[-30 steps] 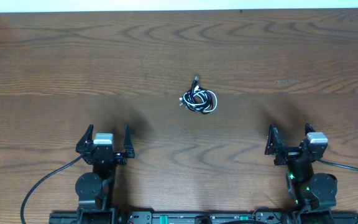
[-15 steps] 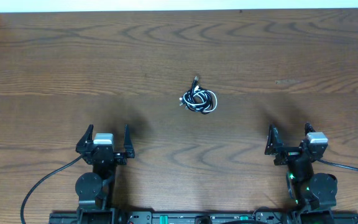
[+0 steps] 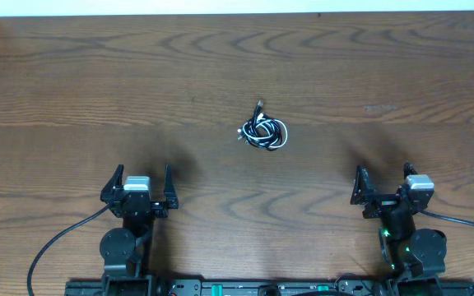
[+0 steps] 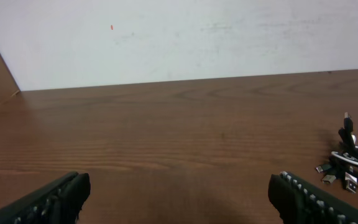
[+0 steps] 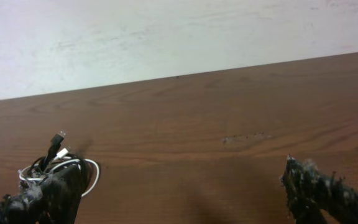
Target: Untangle cables
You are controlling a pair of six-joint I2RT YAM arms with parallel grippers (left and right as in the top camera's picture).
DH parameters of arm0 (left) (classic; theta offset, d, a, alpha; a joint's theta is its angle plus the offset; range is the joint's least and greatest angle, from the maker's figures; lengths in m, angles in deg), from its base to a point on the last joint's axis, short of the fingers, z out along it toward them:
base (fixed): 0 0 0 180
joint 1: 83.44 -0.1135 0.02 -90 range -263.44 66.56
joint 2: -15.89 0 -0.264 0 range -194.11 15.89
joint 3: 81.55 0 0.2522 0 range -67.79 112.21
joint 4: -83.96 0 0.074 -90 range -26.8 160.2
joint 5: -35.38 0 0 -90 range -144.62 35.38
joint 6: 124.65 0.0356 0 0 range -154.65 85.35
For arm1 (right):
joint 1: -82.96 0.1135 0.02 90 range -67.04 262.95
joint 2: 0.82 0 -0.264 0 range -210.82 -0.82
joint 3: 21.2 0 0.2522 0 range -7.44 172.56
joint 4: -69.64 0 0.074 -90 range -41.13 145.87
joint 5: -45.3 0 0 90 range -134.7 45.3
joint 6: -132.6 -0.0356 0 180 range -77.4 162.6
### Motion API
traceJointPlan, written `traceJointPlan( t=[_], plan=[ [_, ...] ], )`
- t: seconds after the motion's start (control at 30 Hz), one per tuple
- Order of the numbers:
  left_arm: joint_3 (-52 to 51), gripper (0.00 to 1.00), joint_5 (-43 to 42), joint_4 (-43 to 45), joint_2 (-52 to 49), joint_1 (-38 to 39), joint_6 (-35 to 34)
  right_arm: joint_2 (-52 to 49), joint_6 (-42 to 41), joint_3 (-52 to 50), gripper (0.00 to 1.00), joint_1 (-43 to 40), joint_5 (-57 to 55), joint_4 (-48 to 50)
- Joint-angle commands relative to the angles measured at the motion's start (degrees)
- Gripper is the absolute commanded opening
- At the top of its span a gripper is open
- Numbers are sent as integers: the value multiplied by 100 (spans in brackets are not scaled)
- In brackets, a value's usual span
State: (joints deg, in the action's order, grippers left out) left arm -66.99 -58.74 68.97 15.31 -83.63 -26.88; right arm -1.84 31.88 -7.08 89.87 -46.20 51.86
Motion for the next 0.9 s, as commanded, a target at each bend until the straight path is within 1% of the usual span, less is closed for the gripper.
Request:
traceJointPlan(
  t=[0.0,0.63,0.87],
  plan=[
    [-57,96,-31,-245,35,26,76,13,7,-4,99,-50,15,-24],
    [-57,96,-118,-238,35,28,52,13,7,-4,99,-50,-9,-4],
    [-55,96,-116,-240,33,26,-317,13,-66,-4,99,-50,22,52]
  ],
)
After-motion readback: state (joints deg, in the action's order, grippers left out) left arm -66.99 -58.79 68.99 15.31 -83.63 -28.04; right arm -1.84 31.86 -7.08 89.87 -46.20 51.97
